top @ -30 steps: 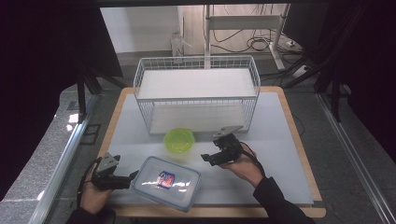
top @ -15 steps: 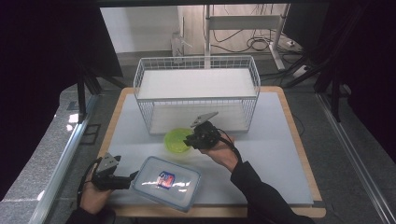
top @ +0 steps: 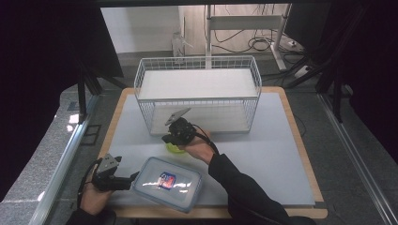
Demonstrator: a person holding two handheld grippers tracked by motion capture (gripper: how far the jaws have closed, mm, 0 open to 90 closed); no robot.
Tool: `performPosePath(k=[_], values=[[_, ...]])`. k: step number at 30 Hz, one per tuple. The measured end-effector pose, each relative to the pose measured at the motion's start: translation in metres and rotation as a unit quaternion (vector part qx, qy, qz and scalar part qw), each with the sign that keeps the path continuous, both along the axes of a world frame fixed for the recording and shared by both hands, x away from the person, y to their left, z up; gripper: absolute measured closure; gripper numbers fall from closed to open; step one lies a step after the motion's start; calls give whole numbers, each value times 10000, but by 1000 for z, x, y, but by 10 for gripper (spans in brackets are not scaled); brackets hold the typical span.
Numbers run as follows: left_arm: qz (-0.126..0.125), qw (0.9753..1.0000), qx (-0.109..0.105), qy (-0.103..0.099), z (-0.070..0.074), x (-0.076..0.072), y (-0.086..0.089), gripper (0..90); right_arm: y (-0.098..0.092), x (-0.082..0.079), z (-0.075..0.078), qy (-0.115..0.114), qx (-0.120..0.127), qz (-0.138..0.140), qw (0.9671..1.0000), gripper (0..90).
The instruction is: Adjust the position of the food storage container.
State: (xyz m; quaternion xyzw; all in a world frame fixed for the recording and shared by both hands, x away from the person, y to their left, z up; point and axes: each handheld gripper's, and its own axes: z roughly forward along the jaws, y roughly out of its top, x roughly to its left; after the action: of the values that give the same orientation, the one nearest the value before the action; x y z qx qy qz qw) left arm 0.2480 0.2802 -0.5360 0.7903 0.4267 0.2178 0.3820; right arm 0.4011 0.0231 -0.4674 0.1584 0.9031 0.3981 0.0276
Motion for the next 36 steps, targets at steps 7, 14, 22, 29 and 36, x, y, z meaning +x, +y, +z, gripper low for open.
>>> performPosePath(k=[7,14,22,29,36], values=[[-10,10000,-4,5,0,0,0,72,22,4,-12,-61,-269,125,9995,900],[-10,10000,-25,8,0,0,0,72,26,7,-18,-11,-343,89,9994,900],[-7,10000,-18,5,0,0,0,72,14,11,-19,-101,-511,-107,9986,900],[4,10000,-18,4,0,0,-1,72,-14,15,-18,-105,-529,-340,9980,900],[2,10000,-18,17,0,0,0,72,-42,10,-17,-168,-564,-487,9971,900]])
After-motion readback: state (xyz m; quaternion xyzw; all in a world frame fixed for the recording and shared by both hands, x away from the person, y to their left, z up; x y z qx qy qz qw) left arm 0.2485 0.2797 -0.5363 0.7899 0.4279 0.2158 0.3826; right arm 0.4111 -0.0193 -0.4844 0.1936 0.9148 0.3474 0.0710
